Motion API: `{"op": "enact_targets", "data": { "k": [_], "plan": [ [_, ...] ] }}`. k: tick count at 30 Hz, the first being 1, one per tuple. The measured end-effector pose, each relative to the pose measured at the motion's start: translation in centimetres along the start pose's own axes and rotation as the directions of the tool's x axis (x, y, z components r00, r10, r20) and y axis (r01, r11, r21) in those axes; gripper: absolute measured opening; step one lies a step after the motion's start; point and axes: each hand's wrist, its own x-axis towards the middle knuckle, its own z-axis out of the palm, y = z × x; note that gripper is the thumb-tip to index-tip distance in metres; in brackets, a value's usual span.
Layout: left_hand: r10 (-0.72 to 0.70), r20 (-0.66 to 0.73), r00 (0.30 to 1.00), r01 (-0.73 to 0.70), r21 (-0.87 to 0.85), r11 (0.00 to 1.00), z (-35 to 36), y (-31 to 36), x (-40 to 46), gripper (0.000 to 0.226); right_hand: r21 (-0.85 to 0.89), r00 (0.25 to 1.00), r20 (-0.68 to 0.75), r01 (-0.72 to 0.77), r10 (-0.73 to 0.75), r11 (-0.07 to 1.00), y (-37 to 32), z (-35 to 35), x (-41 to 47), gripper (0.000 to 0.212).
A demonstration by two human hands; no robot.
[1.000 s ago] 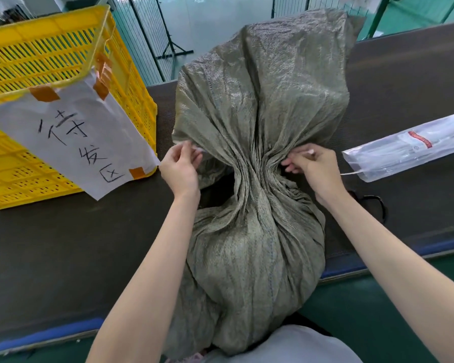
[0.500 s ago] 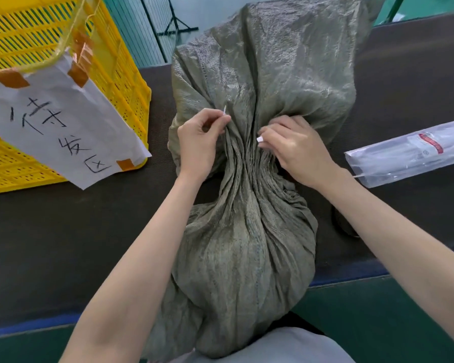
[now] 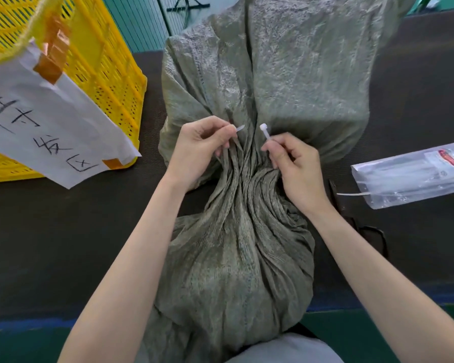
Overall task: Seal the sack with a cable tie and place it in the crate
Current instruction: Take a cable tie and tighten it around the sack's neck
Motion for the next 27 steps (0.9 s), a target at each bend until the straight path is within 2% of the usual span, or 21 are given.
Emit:
{"op": "enact_targets", "data": {
  "k": [9,20,27],
  "plan": [
    [-0.029,0.082,0.996,0.027,0.025,0.999,0.81,0.57,-0.22,0.019,0.138,0.992,0.066,-0.119,0.111,0.983,-0.71,0.06,0.12,0.028],
    [-0.029,0.177,0.984,0.027,0.011,1.0,0.61,0.97,-0.17,0.02,0.135,0.992,0.052,-0.121,0.115,0.984,-1.13,-0.05,0.1,0.026],
    [-0.023,0.181,0.983,0.029,-0.026,0.999,0.65,0.98,-0.19,0.022,0.099,0.992,0.048,-0.117,0.113,0.988,-1.0,0.17,0.24,0.026]
  ]
}}
